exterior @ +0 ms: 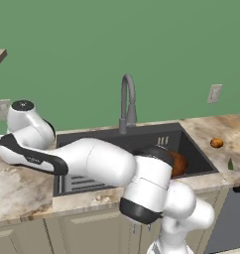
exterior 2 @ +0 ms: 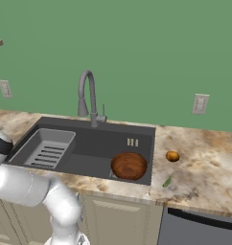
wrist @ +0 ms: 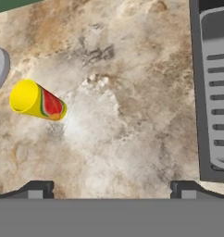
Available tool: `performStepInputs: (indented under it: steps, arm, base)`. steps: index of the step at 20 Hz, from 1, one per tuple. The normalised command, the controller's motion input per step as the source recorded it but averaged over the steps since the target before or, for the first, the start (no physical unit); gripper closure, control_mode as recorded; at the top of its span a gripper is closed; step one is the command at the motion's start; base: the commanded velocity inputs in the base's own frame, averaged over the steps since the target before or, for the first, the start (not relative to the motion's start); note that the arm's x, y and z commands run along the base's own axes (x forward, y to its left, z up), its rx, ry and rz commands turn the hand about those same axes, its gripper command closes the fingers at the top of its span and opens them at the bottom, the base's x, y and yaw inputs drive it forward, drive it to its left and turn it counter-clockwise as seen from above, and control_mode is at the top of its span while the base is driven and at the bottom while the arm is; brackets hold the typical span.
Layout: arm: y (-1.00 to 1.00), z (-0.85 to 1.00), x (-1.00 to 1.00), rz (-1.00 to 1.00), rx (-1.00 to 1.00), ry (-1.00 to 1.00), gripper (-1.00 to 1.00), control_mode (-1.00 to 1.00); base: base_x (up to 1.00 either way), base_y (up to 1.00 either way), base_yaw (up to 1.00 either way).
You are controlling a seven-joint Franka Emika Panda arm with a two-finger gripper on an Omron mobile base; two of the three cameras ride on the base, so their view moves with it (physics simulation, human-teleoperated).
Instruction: Remove the mango and lemon wedge from the sink. Then move the bowl and cup from the counter to the sink for washing.
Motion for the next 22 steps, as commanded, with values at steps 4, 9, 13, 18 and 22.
performStepInputs:
  steps: [4,9,13,18,22]
  arm:
    - [0.13,0.00,0.09,0.00,0.00,0.06,-1.00,-1.00]
    - [0.09,0.00,0.09,0.00,0.00,0.06,-1.00,-1.00]
    - [0.17,0.00,0.02,0.00,0.00,0.06,-1.00,-1.00]
    - [0.21,-0.01,0.01,0.00,0.00,0.02,-1.00,-1.00]
    - [0.17,-0.01,0.04,0.00,0.00,0.00,-1.00,-1.00]
  base:
    - [0.00,0.00,0.00]
    - [0.00,0.00,0.00]
    - [0.00,0.00,0.00]
    - [0.00,0.00,0.00]
    - [0.00,0.00,0.00]
